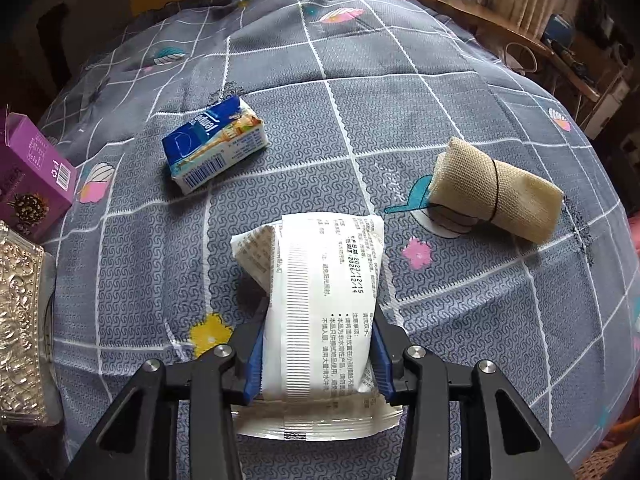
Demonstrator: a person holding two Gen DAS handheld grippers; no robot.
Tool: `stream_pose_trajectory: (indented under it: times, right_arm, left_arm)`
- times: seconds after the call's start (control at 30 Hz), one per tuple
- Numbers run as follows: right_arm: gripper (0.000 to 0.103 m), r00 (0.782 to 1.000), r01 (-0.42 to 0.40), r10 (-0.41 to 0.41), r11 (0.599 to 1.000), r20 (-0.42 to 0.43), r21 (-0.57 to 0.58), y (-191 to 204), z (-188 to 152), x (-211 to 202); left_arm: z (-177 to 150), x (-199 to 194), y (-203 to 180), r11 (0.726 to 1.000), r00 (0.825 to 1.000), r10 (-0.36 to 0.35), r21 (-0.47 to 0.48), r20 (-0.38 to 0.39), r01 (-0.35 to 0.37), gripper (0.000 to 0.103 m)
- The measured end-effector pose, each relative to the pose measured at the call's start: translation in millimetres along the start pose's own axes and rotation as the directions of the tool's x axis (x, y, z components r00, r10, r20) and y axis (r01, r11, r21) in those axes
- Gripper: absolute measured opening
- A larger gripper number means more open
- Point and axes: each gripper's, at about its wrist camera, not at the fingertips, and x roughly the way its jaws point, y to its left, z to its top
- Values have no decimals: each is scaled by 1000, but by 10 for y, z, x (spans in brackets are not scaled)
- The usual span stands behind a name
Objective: Organize soft objects
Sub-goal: 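Lift the white packet with the right tool toward the gold tray, then lower the white packet into the gold tray and open the right tool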
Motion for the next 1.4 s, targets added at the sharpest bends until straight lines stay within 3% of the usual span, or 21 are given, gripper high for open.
stream_pose_trajectory:
  times: [0.27,0.43,0.7,0.87,1.0,1.17,1.27,1.4]
  right_arm:
    - [44,997,-67,66,998,-33,1,144,-66,-45]
    - [42,991,-130,132,990,-29,60,194,-13,-110]
    - [42,987,-156,156,988,46,4,500,311,-460]
    - [42,954,-231,250,965,165,-121,964,613,-1020]
    - [42,902,-286,365,905,229,-316,1616,704,-1543]
    - [42,843,-329,504,762,191,-558,2489,415,-2042]
    - [42,830,-363,548,674,106,-644,2936,127,-2096]
    - [42,850,-383,526,584,-26,-716,3514,-254,-1876]
  left_arm:
    - [-20,22,5,1000,1000,-10,7,-11,10,42]
    - [-28,12,17,1000,1000,-14,16,-7,14,42]
    - [-35,16,41,1000,1000,-16,20,-8,16,42]
    - [-39,4,57,1000,1000,-15,17,-2,15,42]
    - [-43,5,82,1000,1000,-15,13,-5,15,42]
    - [-52,3,157,1000,1000,-5,1,-5,5,42]
    - [-61,-15,236,1000,1000,8,-19,1,-8,42]
    - [-69,-63,401,997,999,38,-65,24,-36,42]
